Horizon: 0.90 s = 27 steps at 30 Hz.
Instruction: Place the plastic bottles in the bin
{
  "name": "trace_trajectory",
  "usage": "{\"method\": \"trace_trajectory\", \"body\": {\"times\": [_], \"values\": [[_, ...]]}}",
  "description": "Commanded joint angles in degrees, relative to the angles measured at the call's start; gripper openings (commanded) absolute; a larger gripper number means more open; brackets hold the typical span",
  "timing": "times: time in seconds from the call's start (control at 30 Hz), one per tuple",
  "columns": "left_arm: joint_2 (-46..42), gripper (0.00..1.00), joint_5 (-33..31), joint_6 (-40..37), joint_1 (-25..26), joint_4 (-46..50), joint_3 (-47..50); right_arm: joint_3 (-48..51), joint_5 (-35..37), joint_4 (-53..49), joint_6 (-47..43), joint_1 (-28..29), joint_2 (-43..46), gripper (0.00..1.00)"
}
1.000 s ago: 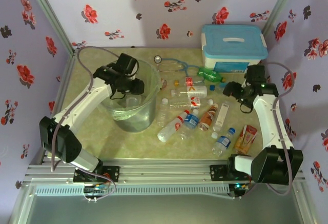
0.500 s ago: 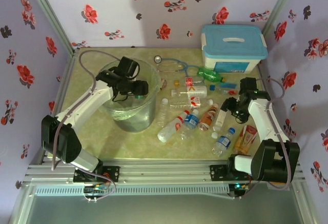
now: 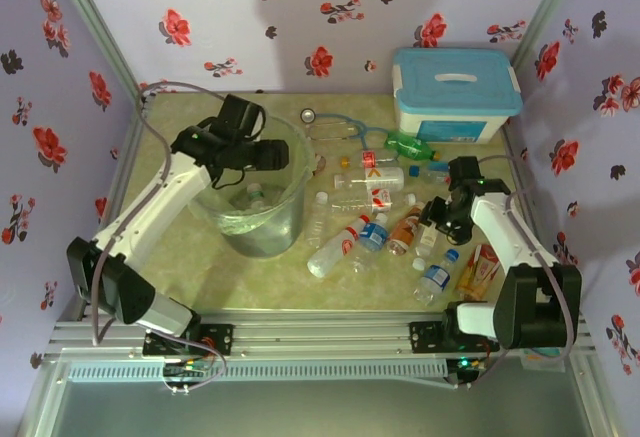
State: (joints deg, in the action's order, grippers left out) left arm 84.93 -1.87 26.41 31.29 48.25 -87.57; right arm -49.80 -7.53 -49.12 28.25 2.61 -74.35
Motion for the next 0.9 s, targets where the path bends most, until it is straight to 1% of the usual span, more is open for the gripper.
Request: {"method": "trace_trajectory", "body": {"times": [0.0, 0.07, 0.3, 0.5, 0.6, 0.77, 0.87], "values": [[-2.39, 0.76, -2.56, -1.02, -0.03, 2.63, -3.09, 1.67, 0.08, 1.81, 1.43, 0.55, -1.86, 0.69], [-2.90, 0.76, -3.25, -0.96, 0.00, 3.07, -4.19, 2.14, 0.59, 2.50, 1.46, 0.56, -2.85, 0.69], [-4.97, 0.76, -4.03, -1.04, 0.00, 3.43, -6.99, 2.95, 1.03, 6.76, 1.46, 0.55, -6.14, 0.62], [-6.96, 0.76, -4.06, -0.64, 0.04, 2.64, -6.84, 2.91, 1.73, 8.56, 0.82, 0.30, -8.55, 0.57], [-7.14, 0.76, -4.03, -0.36, 0.00, 2.56, -7.49, 2.32, 2.46, 7.69, 0.32, 0.04, -7.09, 0.53], [-7.32, 0.76, -3.84, 0.02, 0.01, 1.37, -8.49, 0.76, 3.04, 3.97, -1.47, -1.48, -3.04, 0.50], [-6.90, 0.76, -2.55, 0.00, 0.01, 0.69, -9.50, -0.31, 3.22, 2.04, -2.10, -2.60, 0.31, 0.49]]}}
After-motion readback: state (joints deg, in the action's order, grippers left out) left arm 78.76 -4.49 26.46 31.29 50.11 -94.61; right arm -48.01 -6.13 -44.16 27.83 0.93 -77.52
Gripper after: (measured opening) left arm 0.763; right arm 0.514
